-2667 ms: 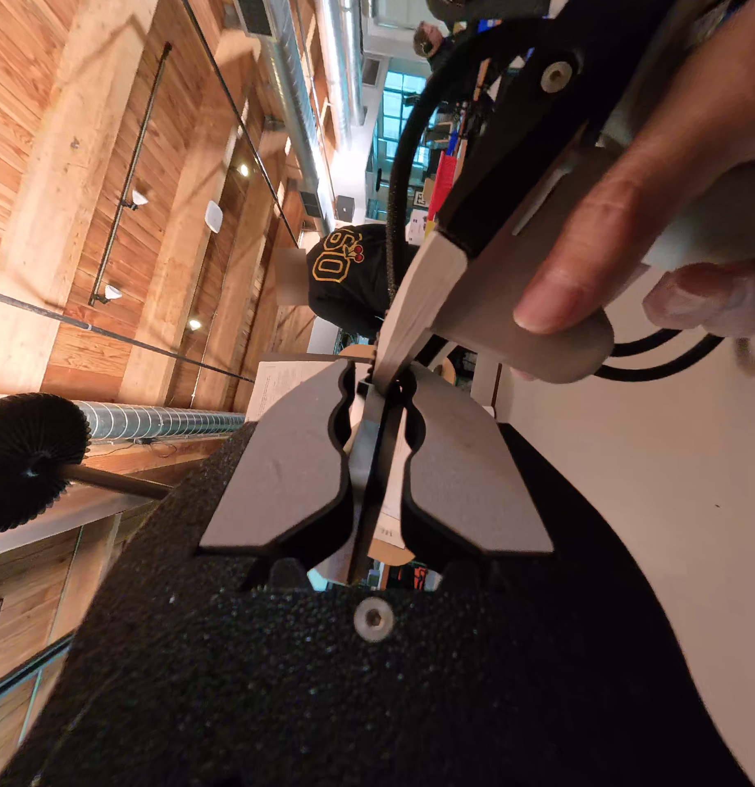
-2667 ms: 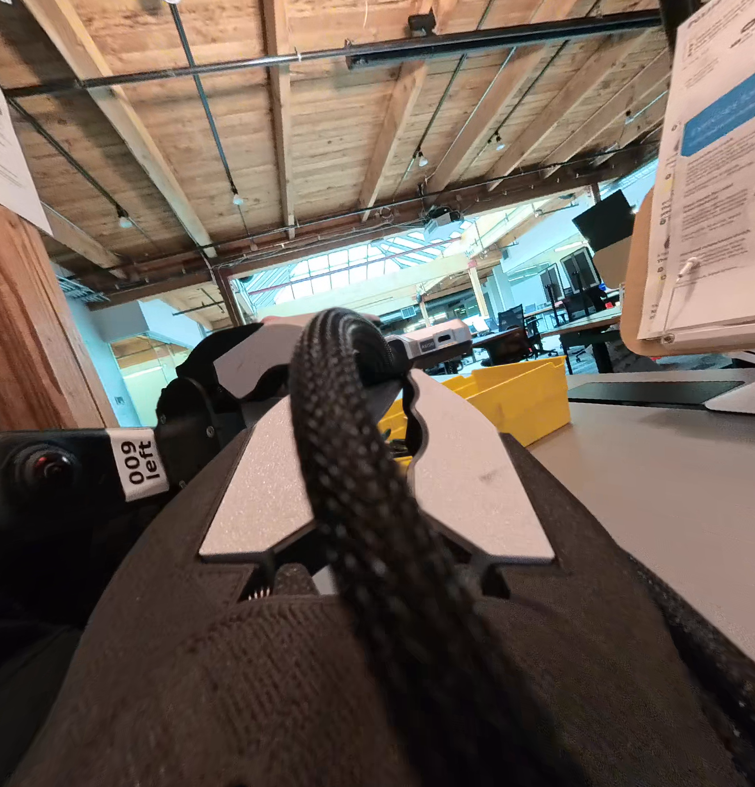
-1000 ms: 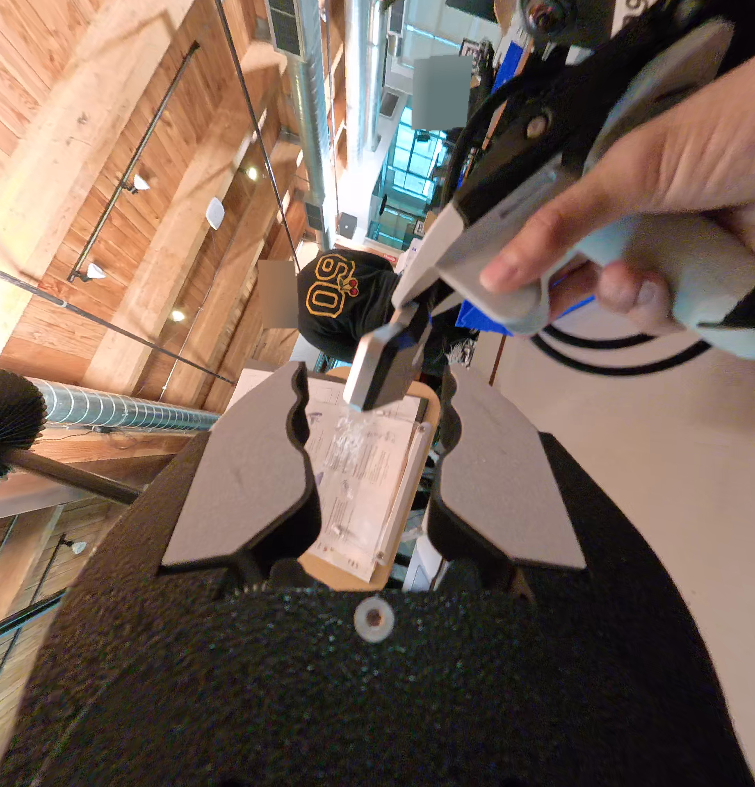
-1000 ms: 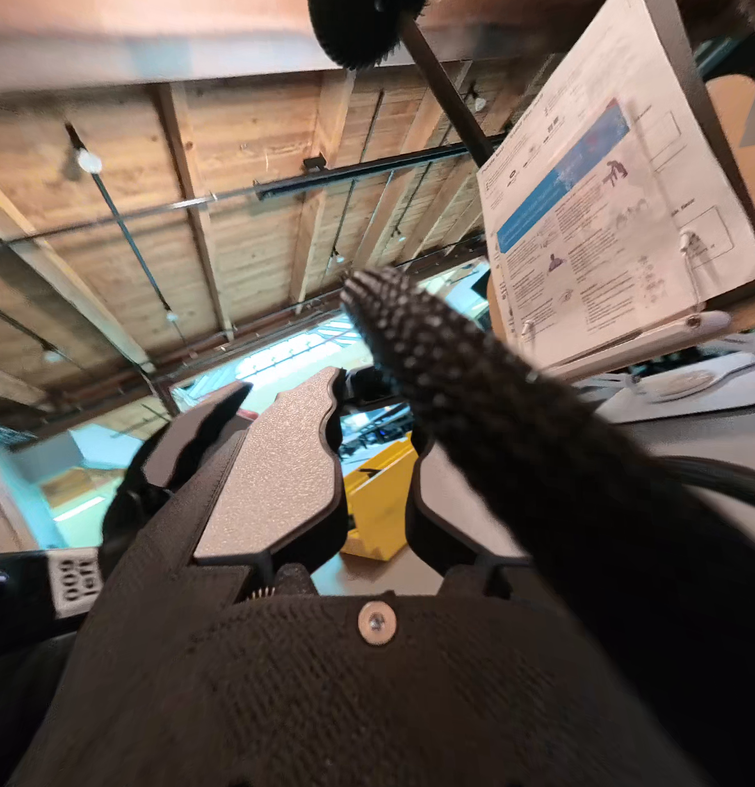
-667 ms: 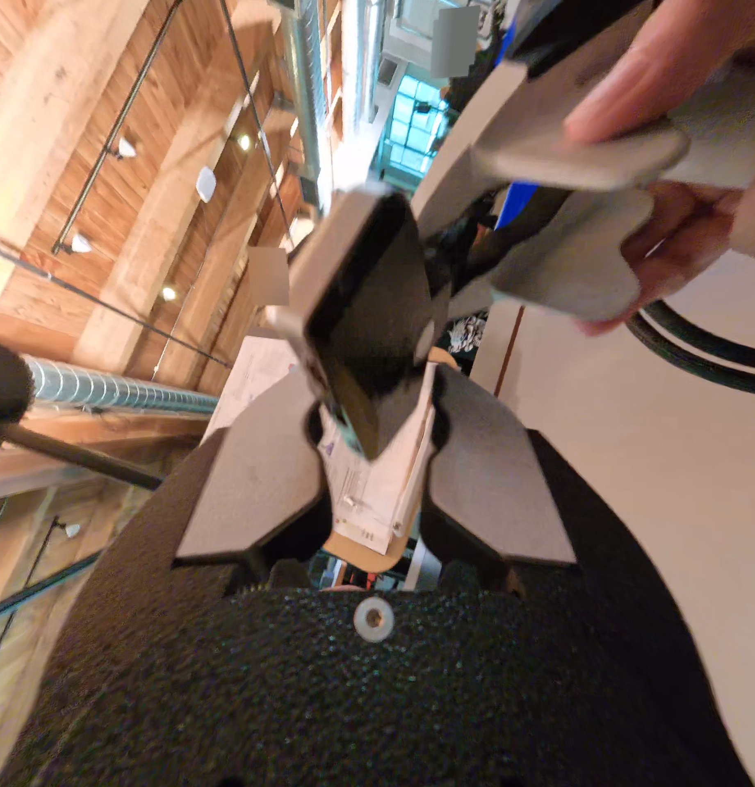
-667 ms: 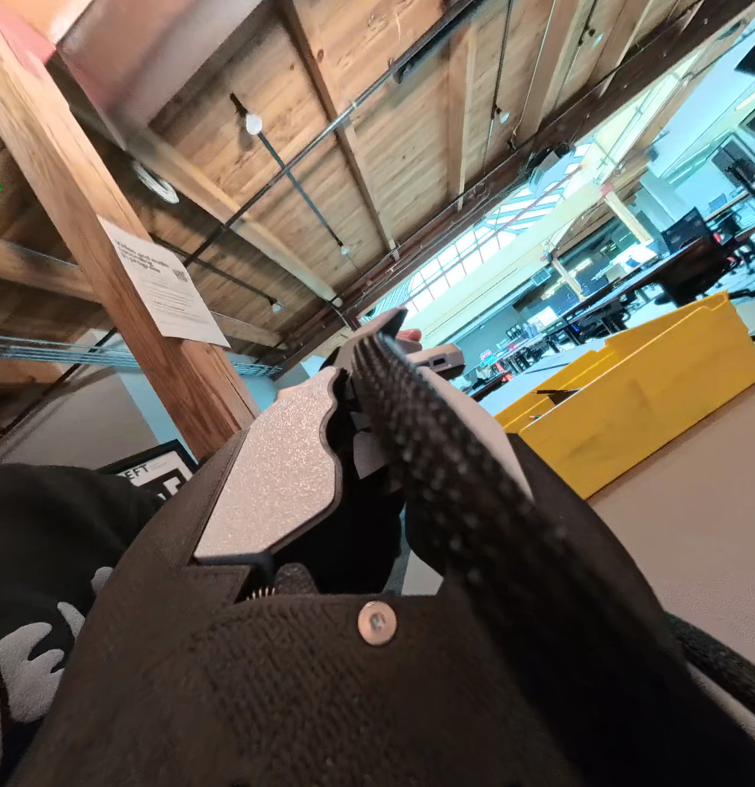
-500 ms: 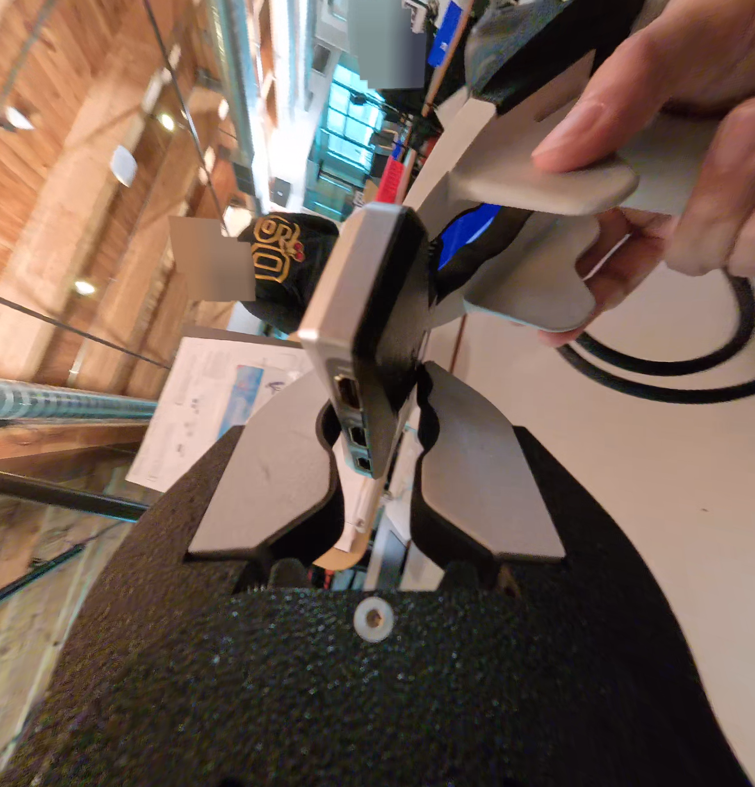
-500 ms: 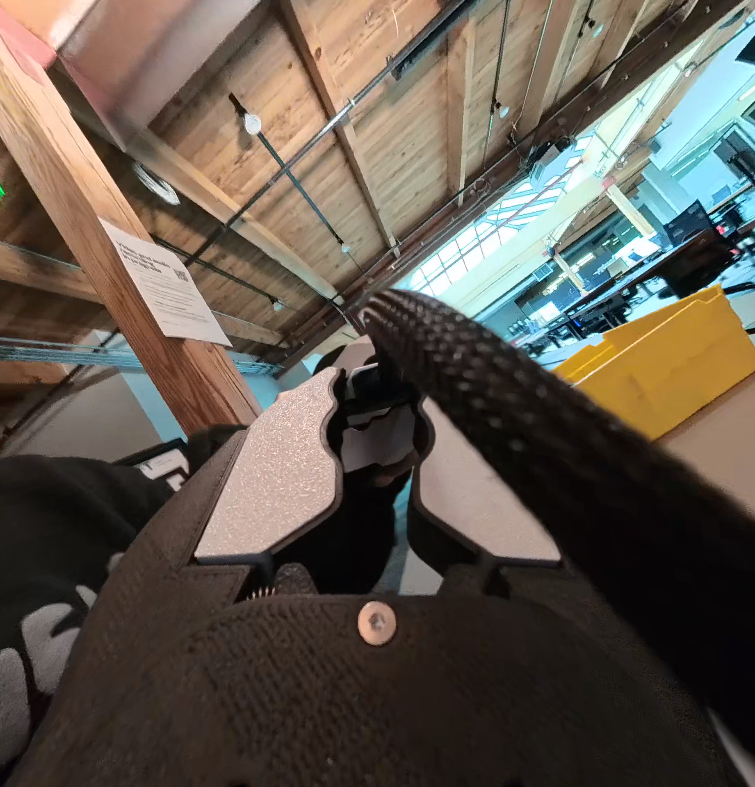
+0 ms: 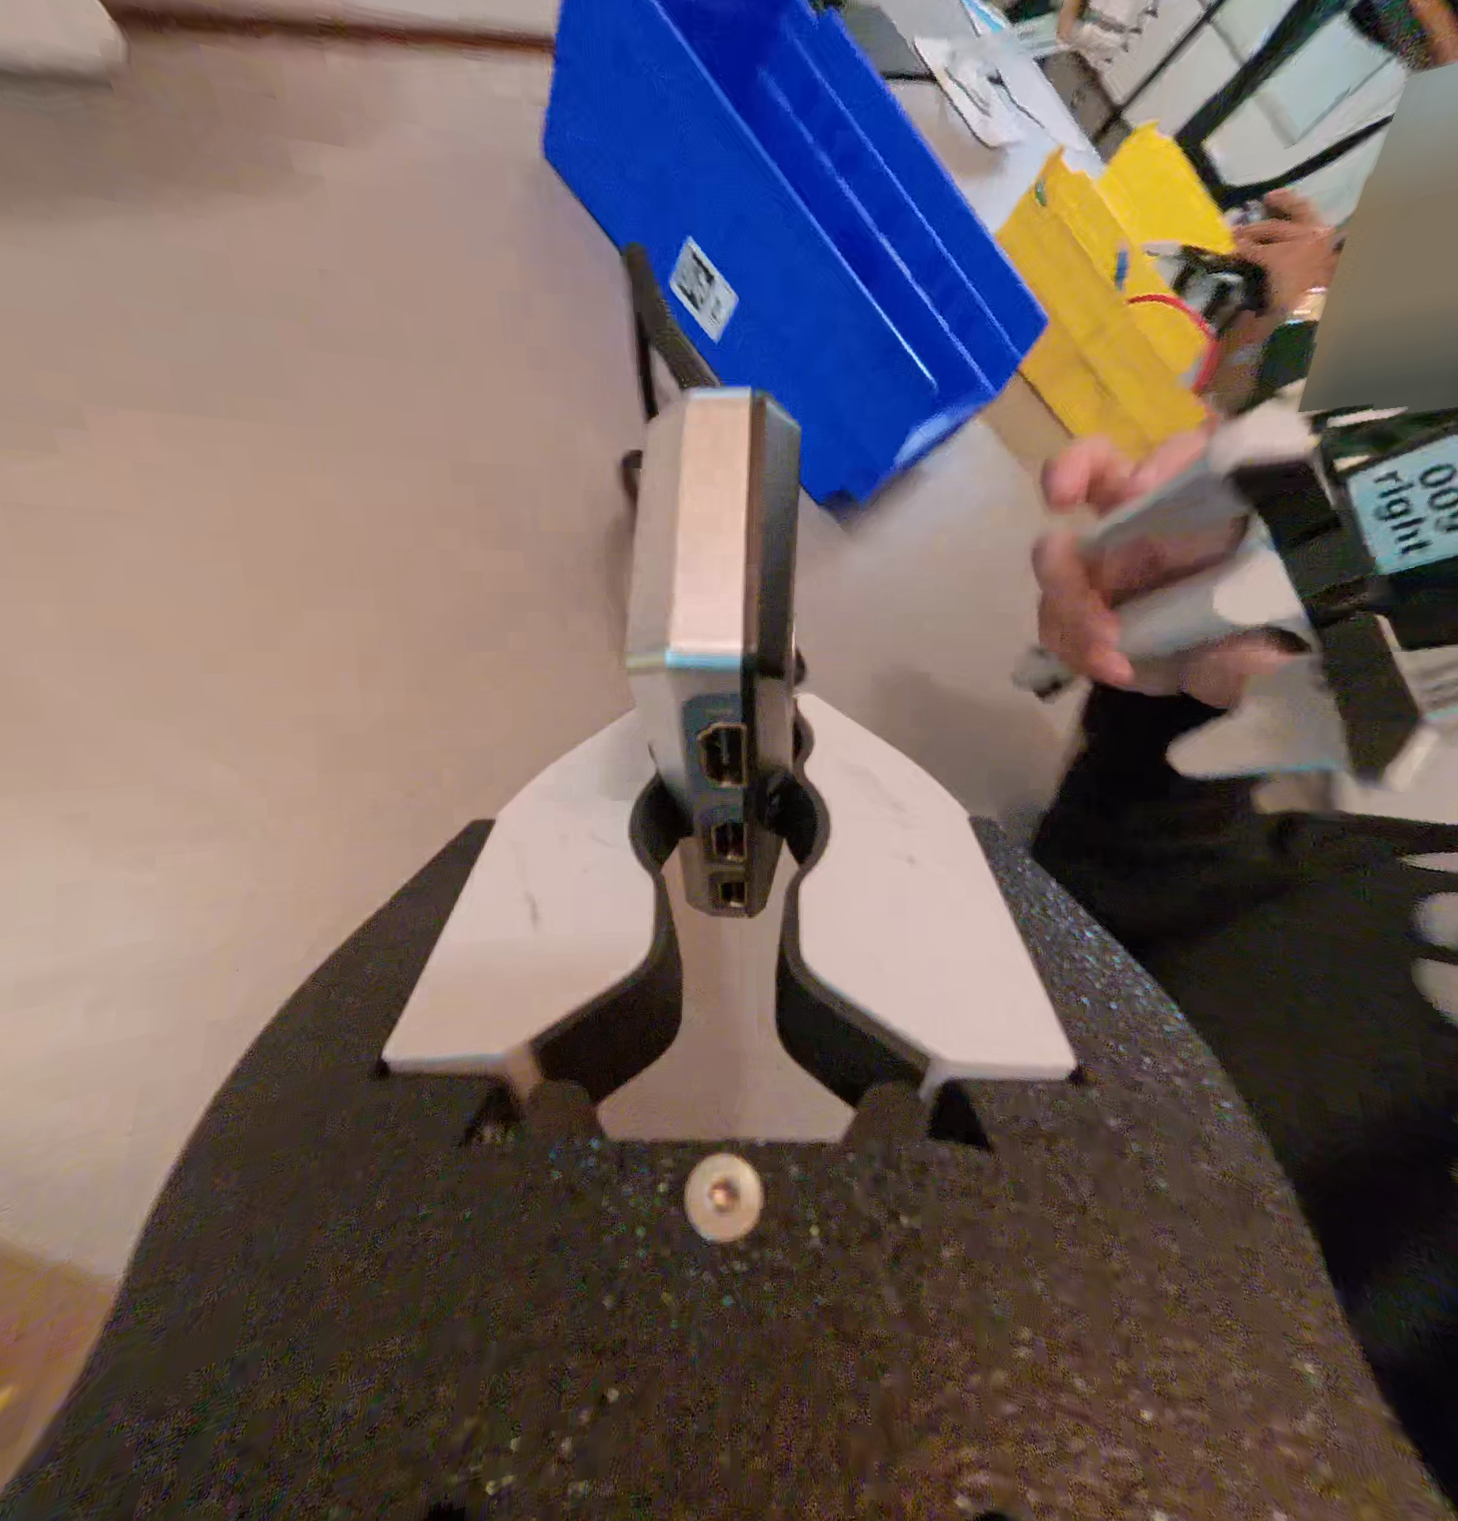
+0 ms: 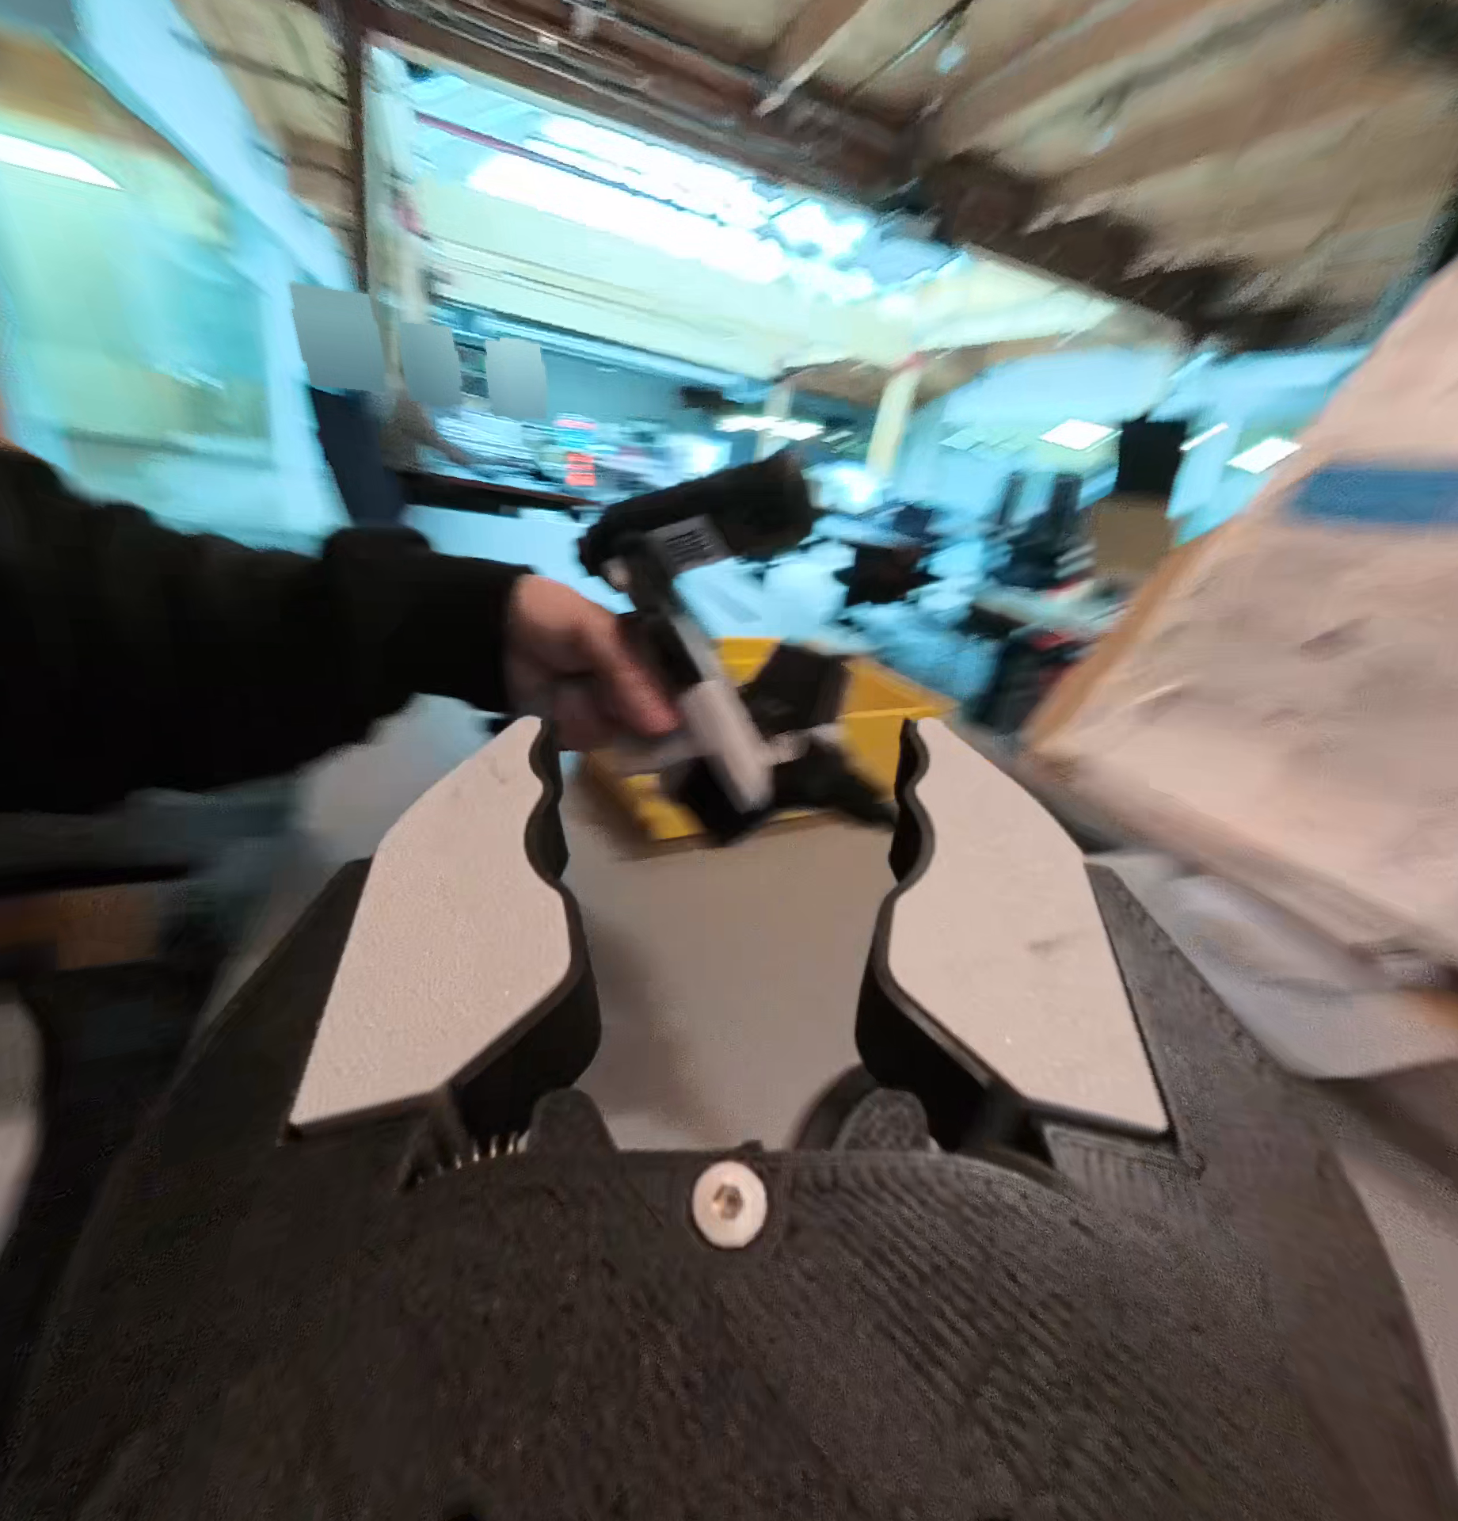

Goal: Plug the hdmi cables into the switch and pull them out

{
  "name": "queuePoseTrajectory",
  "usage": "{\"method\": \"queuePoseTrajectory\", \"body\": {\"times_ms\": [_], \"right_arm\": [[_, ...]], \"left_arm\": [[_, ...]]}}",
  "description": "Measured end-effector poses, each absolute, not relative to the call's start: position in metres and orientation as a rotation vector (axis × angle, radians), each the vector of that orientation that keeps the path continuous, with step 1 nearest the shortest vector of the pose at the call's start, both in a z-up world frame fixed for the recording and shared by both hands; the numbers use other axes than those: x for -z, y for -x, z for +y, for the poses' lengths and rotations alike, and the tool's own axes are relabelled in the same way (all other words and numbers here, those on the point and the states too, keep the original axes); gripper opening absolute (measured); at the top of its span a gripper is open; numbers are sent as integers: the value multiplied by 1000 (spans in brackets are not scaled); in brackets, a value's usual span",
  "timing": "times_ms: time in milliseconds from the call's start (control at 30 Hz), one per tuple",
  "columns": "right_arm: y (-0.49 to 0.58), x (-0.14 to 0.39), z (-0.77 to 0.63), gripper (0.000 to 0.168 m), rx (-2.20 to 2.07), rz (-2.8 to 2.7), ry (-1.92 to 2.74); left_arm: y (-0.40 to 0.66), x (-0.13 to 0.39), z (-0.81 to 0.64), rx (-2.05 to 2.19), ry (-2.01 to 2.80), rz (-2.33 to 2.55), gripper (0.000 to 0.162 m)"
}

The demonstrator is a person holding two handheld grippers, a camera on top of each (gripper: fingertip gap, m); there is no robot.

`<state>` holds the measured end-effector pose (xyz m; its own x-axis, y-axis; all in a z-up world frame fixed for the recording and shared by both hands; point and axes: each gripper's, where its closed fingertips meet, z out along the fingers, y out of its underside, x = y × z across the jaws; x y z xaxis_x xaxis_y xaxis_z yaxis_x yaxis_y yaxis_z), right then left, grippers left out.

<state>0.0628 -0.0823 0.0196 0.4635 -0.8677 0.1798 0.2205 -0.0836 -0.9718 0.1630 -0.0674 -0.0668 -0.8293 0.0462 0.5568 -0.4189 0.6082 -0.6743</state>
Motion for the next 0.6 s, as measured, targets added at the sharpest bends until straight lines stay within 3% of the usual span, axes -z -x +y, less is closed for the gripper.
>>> {"method": "queuePoseTrajectory", "body": {"times_ms": [100,233,400,600], "right_arm": [[-62,-30,-97,64,1348,523,1324],[-74,2,-93,67,1386,499,1555],[-70,33,-35,55,1042,351,1717],[-85,45,-41,36,1086,323,1648]], "left_arm": [[-145,60,-60,-1010,-252,-2087,23],[-105,52,-39,-785,-44,-1916,23],[-69,54,-21,-613,163,-1859,23],[-68,58,-19,-598,146,-1801,23]]}}
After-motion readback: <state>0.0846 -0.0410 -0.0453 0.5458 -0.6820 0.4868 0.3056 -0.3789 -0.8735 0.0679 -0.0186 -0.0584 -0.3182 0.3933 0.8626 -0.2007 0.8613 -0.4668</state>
